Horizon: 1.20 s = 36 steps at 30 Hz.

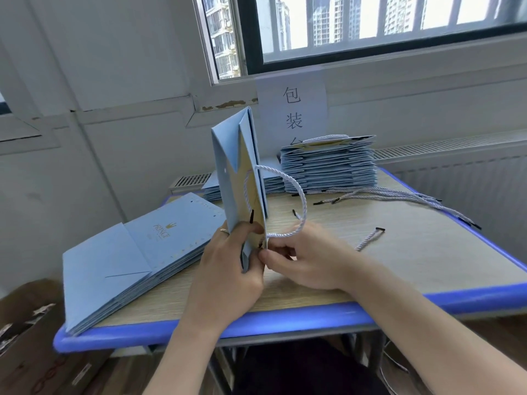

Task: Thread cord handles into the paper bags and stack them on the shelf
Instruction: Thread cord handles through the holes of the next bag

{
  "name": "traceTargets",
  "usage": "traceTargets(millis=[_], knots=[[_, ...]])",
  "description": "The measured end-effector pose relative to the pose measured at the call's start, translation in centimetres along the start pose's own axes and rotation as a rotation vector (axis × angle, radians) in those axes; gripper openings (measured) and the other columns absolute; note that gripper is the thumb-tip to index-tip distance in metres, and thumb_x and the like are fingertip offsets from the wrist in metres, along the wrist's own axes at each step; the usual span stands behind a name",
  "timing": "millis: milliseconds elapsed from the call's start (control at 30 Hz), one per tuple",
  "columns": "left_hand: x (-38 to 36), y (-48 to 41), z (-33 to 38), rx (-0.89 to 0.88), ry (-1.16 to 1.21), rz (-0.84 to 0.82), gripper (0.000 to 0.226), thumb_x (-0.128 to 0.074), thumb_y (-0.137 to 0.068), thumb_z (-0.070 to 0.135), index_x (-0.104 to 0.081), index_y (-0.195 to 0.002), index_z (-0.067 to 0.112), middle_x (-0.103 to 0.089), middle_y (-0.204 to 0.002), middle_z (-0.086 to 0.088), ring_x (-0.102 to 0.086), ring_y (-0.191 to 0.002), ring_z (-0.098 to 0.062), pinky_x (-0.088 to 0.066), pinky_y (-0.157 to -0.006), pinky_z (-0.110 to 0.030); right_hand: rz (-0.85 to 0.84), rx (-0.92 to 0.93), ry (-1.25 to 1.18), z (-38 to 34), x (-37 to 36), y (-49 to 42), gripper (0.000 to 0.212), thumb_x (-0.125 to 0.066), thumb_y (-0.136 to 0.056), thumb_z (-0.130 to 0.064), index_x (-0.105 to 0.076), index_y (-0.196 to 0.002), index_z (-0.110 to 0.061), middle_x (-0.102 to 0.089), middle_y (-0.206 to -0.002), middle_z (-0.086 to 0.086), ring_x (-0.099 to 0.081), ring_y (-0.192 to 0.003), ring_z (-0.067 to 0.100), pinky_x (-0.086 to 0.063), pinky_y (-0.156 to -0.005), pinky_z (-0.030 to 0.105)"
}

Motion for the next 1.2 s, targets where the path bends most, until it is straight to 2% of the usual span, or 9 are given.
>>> traceTargets(millis=[133, 267, 367, 467, 567, 700, 933, 1033, 1200], knots=[[0.0, -0.1, -0.1, 0.006, 0.025, 0.017, 0.013, -0.055, -0.088, 0.028, -0.064, -0.086, 0.038, -0.059, -0.082, 0.005, -0.054, -0.080, -0.004, -0.036, -0.066, -0.009, 0.032, 0.030, 0.098, 0.0, 0.1, -0.2, 0.041, -0.037, -0.087, -0.043, -0.047, -0.058, -0.015, -0.048, -0.050, 0.003, -0.046, -0.051, 0.024, -0.043, -0.052, 0.042], [0.2, -0.2, -0.1, 0.040, 0.018, 0.025, 0.021, -0.069, -0.078, 0.023, -0.065, -0.067, 0.041, -0.055, -0.079, 0.005, -0.055, -0.075, -0.003, -0.037, -0.061, -0.010, 0.069, 0.071, 0.286, -0.8, 0.6, 0.0, 0.039, -0.039, -0.083, -0.041, -0.043, -0.052, -0.018, -0.033, -0.042, -0.004, -0.029, -0.042, 0.015, -0.030, -0.043, 0.026], [0.3, -0.2, -0.1, 0.030, 0.015, 0.036, 0.018, -0.067, -0.075, 0.029, -0.065, -0.067, 0.044, -0.053, -0.079, 0.010, -0.056, -0.076, -0.004, -0.037, -0.063, -0.009, 0.116, 0.068, 0.347, -1.0, 0.9, 0.1, 0.039, -0.044, -0.081, -0.037, -0.035, -0.048, -0.018, -0.019, -0.040, -0.003, -0.023, -0.039, 0.015, -0.027, -0.041, 0.023], [1.4, 0.3, 1.1, -0.072, -0.103, 0.187, 0.011, -0.064, -0.081, 0.030, -0.073, -0.075, 0.030, -0.049, -0.075, 0.016, -0.056, -0.077, -0.016, -0.034, -0.067, -0.010, 0.137, 0.060, 0.330, -0.9, 1.0, 0.2, 0.039, -0.047, -0.079, -0.032, -0.030, -0.048, -0.017, -0.022, -0.042, -0.004, -0.027, -0.039, 0.015, -0.030, -0.043, 0.026], [3.1, 1.0, 2.0, -0.136, -0.111, 0.388, 0.026, -0.054, -0.084, 0.031, -0.075, -0.079, 0.017, -0.064, -0.080, 0.002, -0.059, -0.079, -0.021, -0.031, -0.077, -0.003, 0.120, 0.053, 0.315, -0.7, 0.9, 0.2, 0.034, -0.044, -0.075, -0.032, -0.029, -0.048, -0.017, -0.024, -0.042, -0.005, -0.030, -0.039, 0.017, -0.034, -0.043, 0.027], [4.8, 1.1, 2.3, -0.109, -0.091, 0.594, 0.029, -0.055, -0.088, 0.027, -0.076, -0.079, 0.009, -0.072, -0.085, -0.011, -0.066, -0.074, -0.031, -0.034, -0.068, -0.014, 0.108, 0.063, 0.301, -0.8, 0.7, 0.3, 0.032, -0.042, -0.073, -0.031, -0.030, -0.047, -0.017, -0.020, -0.040, -0.006, -0.026, -0.037, 0.014, -0.037, -0.040, 0.027], [4.5, 0.3, 3.3, -0.269, -0.175, 0.524, 0.038, -0.061, -0.088, 0.027, -0.070, -0.056, 0.007, -0.073, -0.096, -0.018, -0.065, -0.065, -0.030, -0.032, -0.066, -0.006, 0.054, 0.034, 0.283, -0.3, 0.4, 0.3, 0.034, -0.037, -0.074, -0.036, -0.030, -0.048, -0.015, -0.027, -0.040, -0.002, -0.029, -0.038, 0.014, -0.039, -0.044, 0.030], [4.7, 0.1, 2.1, -0.197, -0.122, 0.503, 0.039, -0.061, -0.087, 0.038, -0.075, -0.062, 0.012, -0.072, -0.092, -0.016, -0.068, -0.077, -0.034, -0.038, -0.065, -0.021, 0.050, 0.006, 0.280, -0.1, 0.4, 0.3, 0.036, -0.037, -0.074, -0.037, -0.032, -0.048, -0.013, -0.027, -0.041, -0.001, -0.031, -0.039, 0.014, -0.038, -0.045, 0.030], [5.2, -0.3, 1.9, -0.151, -0.102, 0.544, 0.036, -0.060, -0.086, 0.041, -0.080, -0.090, 0.011, -0.072, -0.105, -0.015, -0.070, -0.079, -0.034, -0.039, -0.070, -0.019, 0.037, 0.014, 0.291, -0.3, 0.3, 0.3, 0.035, -0.045, -0.075, -0.034, -0.033, -0.049, -0.014, -0.027, -0.042, -0.002, -0.029, -0.039, 0.010, -0.038, -0.046, 0.030]])
Point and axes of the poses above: each hand's wrist, its own y-axis away from the middle knuckle, its own x-axis out of the back of the hand, z = x × y, the point moved 8 cm from there along -y, towards the middle knuckle
